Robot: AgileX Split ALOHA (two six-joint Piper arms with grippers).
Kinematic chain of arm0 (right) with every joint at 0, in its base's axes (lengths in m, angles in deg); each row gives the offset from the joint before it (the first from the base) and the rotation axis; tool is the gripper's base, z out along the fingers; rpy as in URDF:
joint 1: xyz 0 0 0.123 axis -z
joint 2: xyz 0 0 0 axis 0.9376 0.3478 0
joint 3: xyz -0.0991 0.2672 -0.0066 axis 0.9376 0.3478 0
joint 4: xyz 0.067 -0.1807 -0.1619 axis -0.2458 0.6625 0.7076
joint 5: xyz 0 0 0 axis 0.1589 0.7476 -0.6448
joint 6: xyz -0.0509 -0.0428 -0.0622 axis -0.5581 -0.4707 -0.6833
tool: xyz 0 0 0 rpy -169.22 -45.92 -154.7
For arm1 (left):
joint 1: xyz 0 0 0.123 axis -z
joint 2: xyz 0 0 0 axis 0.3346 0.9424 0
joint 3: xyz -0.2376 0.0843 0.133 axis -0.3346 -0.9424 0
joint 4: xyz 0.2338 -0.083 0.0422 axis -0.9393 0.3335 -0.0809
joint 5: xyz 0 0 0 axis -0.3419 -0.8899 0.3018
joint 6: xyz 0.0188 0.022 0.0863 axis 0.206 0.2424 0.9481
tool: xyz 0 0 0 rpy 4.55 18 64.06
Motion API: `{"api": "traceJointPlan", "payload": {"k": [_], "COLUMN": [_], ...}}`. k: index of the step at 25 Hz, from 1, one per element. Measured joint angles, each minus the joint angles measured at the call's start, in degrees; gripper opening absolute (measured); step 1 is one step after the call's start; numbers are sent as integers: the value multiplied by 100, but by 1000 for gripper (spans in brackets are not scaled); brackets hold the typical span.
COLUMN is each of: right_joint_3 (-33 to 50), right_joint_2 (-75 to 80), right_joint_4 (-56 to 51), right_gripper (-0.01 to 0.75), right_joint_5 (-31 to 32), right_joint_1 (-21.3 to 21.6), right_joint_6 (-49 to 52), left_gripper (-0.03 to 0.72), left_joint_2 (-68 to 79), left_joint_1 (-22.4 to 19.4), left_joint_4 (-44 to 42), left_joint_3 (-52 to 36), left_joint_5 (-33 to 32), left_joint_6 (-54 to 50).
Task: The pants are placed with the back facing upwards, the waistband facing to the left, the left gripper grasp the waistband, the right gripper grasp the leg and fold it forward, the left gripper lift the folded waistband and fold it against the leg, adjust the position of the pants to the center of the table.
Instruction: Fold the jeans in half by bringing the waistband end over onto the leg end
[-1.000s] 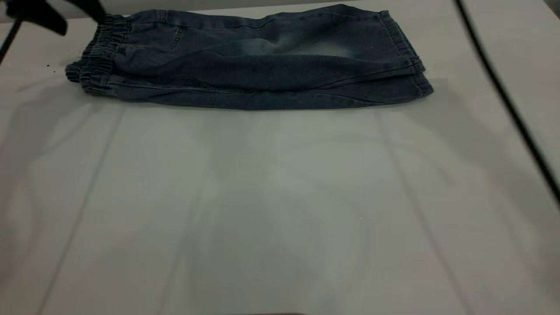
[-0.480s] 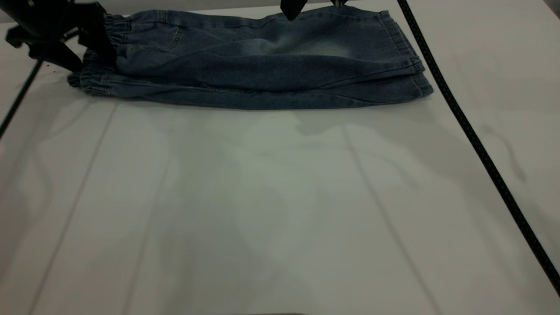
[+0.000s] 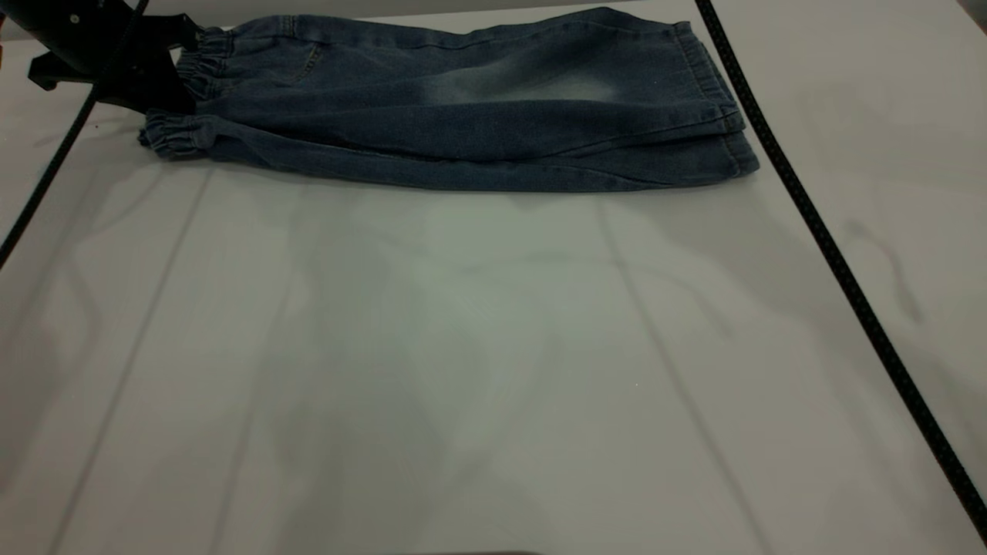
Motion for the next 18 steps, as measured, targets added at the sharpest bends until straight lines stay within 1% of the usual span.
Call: {"api": "traceJointPlan", "payload": {"k": [3, 9, 12, 15, 18], "right_joint_3": [0, 0, 0, 0, 0], "right_joint_2": [166, 780, 1071, 1351, 1602], "right_joint_4": [-24, -28, -39, -57, -57], "right_gripper": [584, 584, 577, 561, 551], "right_joint_5": [-101, -479, -769, -1012, -1104], "right_joint_1": [0, -136, -260, -392, -522], "right_joint_6": [-46, -316, -463, -521, -526], "left_gripper": [81, 80, 80, 80, 79], "left_joint_2": [0, -225, -337, -392, -474], "left_joint_1": [6, 43, 43, 43, 50], "left_joint_4": [-142, -1167, -1527, -1703, -1636], "left_joint_3": [230, 928, 1247, 1541, 1910], "left_joint_5": [-331, -1473, -1919, -2181, -2359], "left_joint_6": [12, 16, 16, 16, 35]}}
